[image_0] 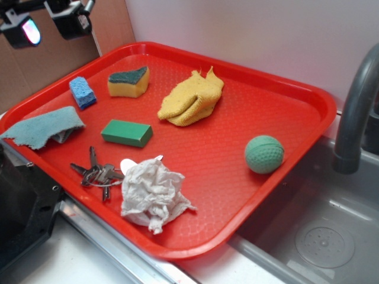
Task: Grab the blue sponge.
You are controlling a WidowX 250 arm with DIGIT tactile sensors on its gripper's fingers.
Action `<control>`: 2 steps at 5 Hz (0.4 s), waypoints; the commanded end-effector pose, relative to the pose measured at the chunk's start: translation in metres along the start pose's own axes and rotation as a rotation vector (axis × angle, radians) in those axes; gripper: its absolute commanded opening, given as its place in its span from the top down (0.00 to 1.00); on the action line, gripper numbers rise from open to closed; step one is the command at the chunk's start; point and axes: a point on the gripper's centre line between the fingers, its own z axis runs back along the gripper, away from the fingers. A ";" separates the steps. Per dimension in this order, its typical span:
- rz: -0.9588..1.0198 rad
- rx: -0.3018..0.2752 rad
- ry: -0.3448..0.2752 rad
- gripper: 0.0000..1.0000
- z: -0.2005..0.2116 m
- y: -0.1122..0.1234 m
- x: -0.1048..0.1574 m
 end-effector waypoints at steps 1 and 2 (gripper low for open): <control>0.393 0.061 -0.129 0.00 -0.039 0.031 0.035; 0.379 0.129 -0.134 0.00 -0.064 0.031 0.055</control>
